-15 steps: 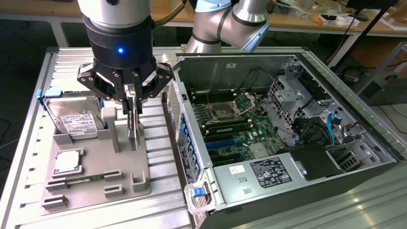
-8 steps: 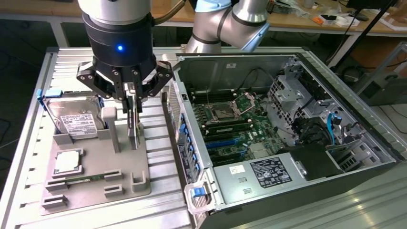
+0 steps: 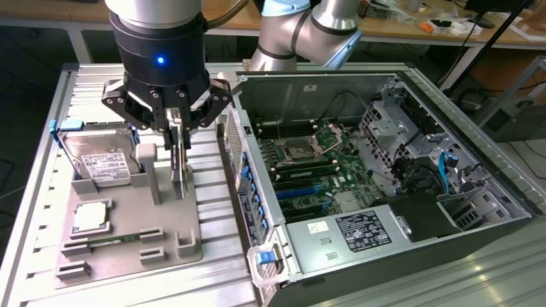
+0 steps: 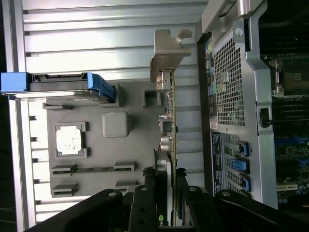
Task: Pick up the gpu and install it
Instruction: 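Pick up the gpu and move the gpu toward the slot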
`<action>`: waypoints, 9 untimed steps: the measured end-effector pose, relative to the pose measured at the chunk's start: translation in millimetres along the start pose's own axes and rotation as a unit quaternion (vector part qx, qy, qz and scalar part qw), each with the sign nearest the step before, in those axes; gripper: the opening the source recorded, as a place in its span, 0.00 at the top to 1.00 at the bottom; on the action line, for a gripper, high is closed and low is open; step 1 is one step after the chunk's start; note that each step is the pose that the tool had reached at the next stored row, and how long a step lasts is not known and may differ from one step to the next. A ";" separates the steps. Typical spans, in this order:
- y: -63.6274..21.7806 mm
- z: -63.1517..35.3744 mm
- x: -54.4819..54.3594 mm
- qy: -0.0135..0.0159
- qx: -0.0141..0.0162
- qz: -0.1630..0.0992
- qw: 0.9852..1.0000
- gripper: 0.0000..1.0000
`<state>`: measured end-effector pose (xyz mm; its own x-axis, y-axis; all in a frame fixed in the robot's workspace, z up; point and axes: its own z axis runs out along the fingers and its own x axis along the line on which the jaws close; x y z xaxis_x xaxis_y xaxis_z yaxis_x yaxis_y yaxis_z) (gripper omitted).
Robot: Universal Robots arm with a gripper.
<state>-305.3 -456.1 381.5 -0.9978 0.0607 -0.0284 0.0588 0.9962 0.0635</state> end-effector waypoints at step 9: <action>0.1 -1.3 0.0 0.000 0.000 0.000 1.000 0.73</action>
<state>-305.3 -456.1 382.8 -0.9978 0.0607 -0.0284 0.0588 0.9962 0.0636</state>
